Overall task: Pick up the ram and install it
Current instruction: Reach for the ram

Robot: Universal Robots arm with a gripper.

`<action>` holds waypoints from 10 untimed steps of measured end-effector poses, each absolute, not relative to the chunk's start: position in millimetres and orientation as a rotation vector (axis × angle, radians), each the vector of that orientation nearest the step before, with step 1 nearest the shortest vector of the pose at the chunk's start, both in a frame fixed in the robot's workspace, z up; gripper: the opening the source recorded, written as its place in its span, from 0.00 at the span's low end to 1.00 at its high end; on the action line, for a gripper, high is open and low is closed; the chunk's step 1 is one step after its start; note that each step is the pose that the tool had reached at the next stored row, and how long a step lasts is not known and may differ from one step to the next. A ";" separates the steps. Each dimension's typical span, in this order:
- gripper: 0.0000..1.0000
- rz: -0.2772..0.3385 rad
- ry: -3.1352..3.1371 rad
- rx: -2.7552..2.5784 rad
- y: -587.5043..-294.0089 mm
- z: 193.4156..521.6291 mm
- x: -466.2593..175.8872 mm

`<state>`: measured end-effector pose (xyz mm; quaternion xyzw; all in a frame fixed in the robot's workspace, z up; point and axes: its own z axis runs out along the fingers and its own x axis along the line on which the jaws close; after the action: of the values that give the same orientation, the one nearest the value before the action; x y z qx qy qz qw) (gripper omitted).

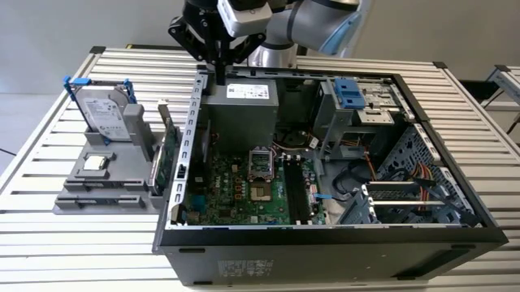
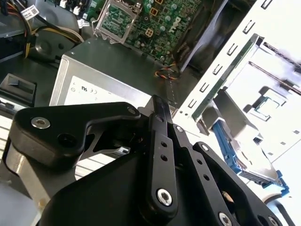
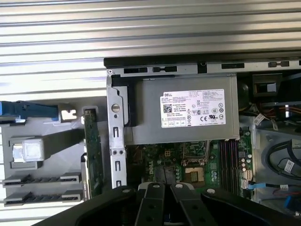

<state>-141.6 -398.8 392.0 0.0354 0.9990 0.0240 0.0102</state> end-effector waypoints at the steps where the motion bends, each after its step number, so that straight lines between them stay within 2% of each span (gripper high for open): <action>1: 0.00 0.075 3.118 0.110 -398.8 391.9 -142.5; 10: 0.00 0.075 3.120 0.111 -398.8 391.9 -152.5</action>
<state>-152.5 -398.8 391.9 0.0354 0.9990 0.0240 0.0093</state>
